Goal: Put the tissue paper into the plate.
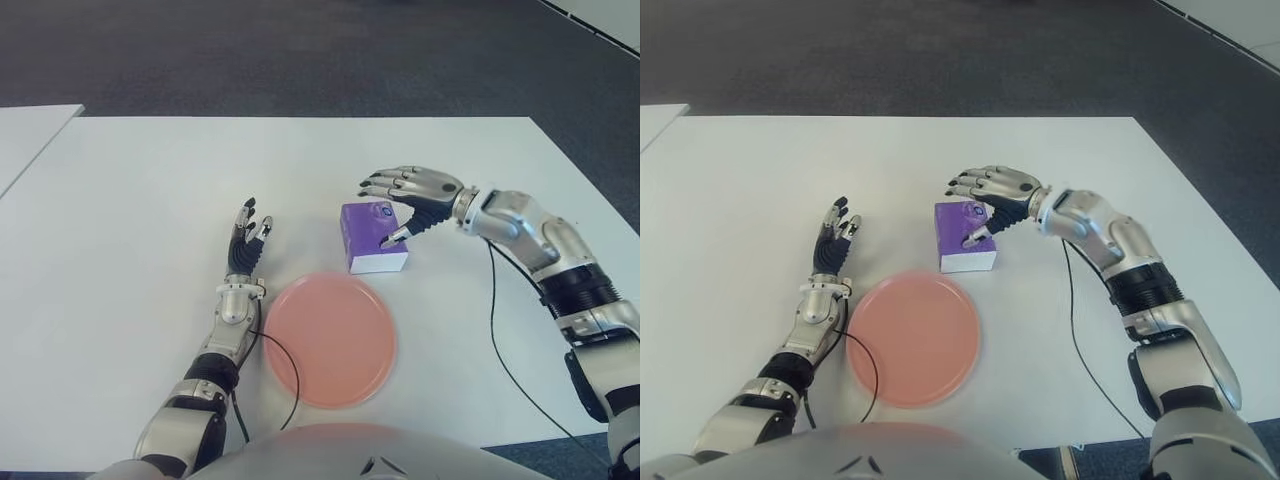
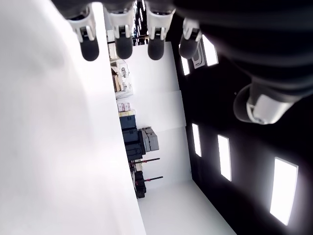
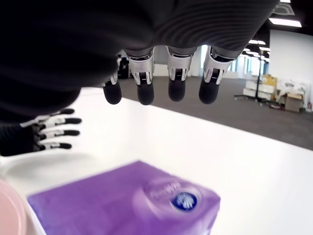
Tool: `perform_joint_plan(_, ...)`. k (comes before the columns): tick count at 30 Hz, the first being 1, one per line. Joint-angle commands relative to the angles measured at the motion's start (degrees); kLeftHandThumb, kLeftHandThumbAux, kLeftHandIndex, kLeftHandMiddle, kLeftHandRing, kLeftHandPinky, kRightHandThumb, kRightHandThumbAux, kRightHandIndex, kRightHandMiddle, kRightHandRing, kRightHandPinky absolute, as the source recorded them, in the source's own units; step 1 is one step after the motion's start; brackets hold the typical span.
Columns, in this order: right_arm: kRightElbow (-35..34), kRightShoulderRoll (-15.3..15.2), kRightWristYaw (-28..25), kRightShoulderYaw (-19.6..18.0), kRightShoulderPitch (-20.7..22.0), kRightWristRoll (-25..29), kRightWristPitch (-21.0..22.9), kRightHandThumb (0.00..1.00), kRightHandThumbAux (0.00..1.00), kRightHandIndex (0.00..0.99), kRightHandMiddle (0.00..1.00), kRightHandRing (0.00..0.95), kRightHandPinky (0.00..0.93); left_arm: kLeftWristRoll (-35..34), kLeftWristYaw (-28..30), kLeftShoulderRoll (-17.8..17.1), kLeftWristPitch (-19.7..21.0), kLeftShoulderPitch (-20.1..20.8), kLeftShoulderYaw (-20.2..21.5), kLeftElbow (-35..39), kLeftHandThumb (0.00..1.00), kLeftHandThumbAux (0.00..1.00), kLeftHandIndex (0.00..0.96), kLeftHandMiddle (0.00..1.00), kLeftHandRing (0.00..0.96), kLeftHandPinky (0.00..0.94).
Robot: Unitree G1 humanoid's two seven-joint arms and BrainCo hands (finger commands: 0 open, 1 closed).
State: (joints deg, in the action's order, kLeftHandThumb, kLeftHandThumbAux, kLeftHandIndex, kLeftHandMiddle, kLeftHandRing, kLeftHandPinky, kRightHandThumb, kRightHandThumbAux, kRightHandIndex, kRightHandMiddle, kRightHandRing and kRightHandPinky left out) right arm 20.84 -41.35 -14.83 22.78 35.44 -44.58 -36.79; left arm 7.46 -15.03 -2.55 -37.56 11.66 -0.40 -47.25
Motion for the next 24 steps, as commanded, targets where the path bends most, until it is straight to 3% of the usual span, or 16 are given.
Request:
perform_joint_plan(1, 5.5, 1.6, 4.7, 2.8, -0.3, -3.0, -2.7, 0.293, 0.228, 0.0, 0.0, 0.0, 0.0, 1.1, -0.1, 0.2, 1.1, -4.7, -0.4, -2.2, 0.035, 0.39, 0.0, 0.0, 0.0, 0.0)
perform_joint_plan(8, 6.6, 2.6, 5.6, 5.9, 0.1, -6.8, -2.2, 0.305, 0.228, 0.0, 0.0, 0.0, 0.0, 0.5, 0.1, 0.5, 2.7, -4.8, -0.2, -1.9, 0.037, 0.402, 0.0, 0.0, 0.0, 0.0)
perform_joint_plan(16, 8.8, 3.2, 5.9, 8.4, 1.2, -10.3, -0.9, 0.291, 0.234, 0.0, 0.0, 0.0, 0.0, 1.5, -1.2, 0.3, 0.9, -5.1, -0.4, -1.7, 0.029, 0.397, 0.0, 0.0, 0.0, 0.0)
perform_joint_plan(24, 11.8, 3.8, 8.3, 11.3, 2.4, -13.3, -0.3, 0.276, 0.235, 0.0, 0.0, 0.0, 0.0, 2.4, -1.7, -0.1, 1.8, -5.1, -0.7, -1.9, 0.02, 0.4, 0.0, 0.0, 0.0, 0.0)
